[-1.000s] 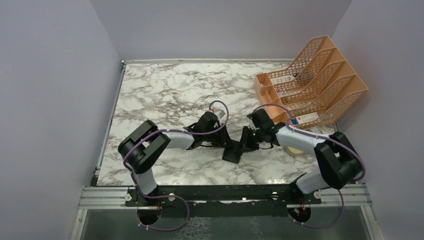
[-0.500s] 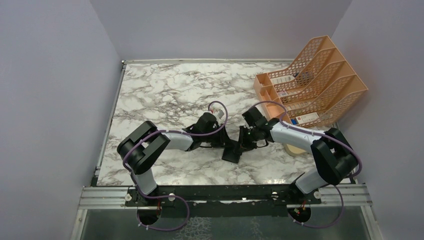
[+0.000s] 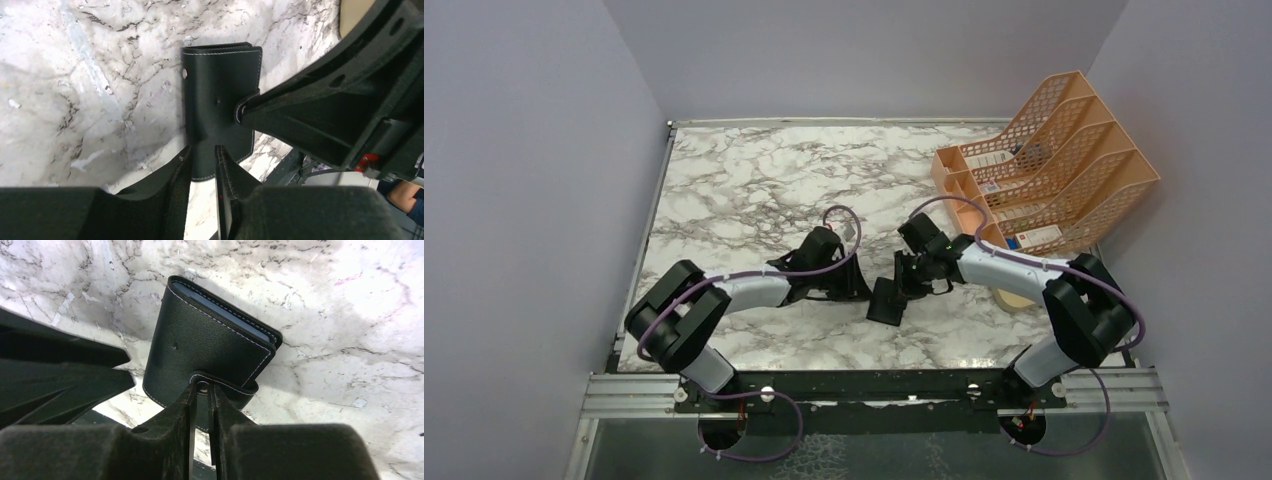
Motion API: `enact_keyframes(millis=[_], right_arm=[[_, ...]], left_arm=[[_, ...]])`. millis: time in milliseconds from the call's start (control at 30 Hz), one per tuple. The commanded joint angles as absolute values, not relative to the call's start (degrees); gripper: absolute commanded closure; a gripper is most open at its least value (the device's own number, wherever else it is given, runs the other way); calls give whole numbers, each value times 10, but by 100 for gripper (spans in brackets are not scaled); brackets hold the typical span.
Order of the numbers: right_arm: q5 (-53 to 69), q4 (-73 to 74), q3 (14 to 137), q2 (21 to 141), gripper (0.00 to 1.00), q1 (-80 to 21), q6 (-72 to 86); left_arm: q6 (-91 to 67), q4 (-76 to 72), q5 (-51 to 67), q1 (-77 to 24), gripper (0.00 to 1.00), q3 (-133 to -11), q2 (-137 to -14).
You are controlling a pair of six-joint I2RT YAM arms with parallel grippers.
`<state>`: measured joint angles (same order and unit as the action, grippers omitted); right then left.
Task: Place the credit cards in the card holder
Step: Close the card holder at the center of the board, then reset both arms
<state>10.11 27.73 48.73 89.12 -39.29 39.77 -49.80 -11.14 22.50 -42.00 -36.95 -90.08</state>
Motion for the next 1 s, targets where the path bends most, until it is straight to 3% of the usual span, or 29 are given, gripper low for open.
enact_keyframes(millis=[0,267,333,400,467,500,533,667,967], right_arm=[[-9,289,497,884,82,-393,350],[-12,294,506,707,70,-393,360],[-18,292,501,655,62,-393,359],[-26,290,497,602,44,-393,355],[-31,294,498,557,38,-393,354],[-34,299,502,537,37,-392,354],[-39,308,509,519,33,-393,354],[-59,338,536,460,13,-393,353],[-22,289,490,380,10,-393,393]], left_arm=[[-466,-45,192,-414,72,-375,-829],[-404,99,93,-409,53,-451,-696],[-389,134,68,-409,47,-482,-664],[-377,160,48,-409,33,-502,-630],[-370,184,30,-408,22,-531,-603],[-364,196,25,-409,6,-542,-591],[-362,205,22,-408,2,-555,-579],[-350,230,15,-408,1,-587,-536],[-348,225,6,-408,1,-558,-468]])
